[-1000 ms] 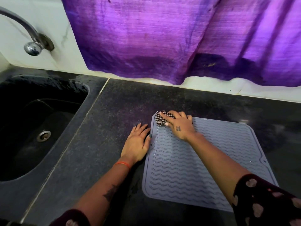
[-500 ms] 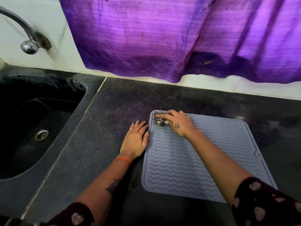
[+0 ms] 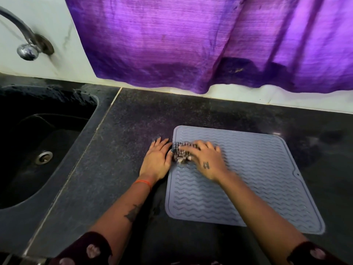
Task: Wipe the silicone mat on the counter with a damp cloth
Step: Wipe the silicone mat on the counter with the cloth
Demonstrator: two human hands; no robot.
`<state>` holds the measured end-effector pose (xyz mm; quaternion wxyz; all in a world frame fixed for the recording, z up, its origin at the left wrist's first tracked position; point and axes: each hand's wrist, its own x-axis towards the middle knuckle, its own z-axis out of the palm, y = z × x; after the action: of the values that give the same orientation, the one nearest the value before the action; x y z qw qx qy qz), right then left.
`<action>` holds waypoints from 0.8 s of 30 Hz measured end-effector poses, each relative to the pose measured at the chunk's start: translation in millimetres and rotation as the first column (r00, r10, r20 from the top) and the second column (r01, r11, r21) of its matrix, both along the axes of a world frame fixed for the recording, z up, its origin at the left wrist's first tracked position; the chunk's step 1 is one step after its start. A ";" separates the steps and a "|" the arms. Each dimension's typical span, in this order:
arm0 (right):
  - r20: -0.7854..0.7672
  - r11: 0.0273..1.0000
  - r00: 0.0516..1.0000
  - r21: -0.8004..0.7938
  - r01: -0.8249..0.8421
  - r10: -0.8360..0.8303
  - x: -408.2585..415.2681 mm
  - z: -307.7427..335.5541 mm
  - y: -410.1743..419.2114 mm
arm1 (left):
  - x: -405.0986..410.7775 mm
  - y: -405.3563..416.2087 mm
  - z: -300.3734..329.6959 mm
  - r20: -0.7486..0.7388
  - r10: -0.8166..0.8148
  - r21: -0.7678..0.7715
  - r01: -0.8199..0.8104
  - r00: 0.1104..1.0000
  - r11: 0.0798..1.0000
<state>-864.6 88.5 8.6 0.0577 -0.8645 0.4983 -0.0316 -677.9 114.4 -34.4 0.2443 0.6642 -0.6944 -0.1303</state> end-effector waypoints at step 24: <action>0.053 0.998 0.998 -0.044 -0.039 0.042 -4.0 -17.7 93.6 | 0.3 2.2 2.5 0.002 -0.002 0.021 0.002 1.000 1.000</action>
<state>-868.6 182.1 -9.1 0.0533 -0.8742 0.4782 -0.0643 -677.6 116.6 -32.0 0.2364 0.6661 -0.6940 -0.1369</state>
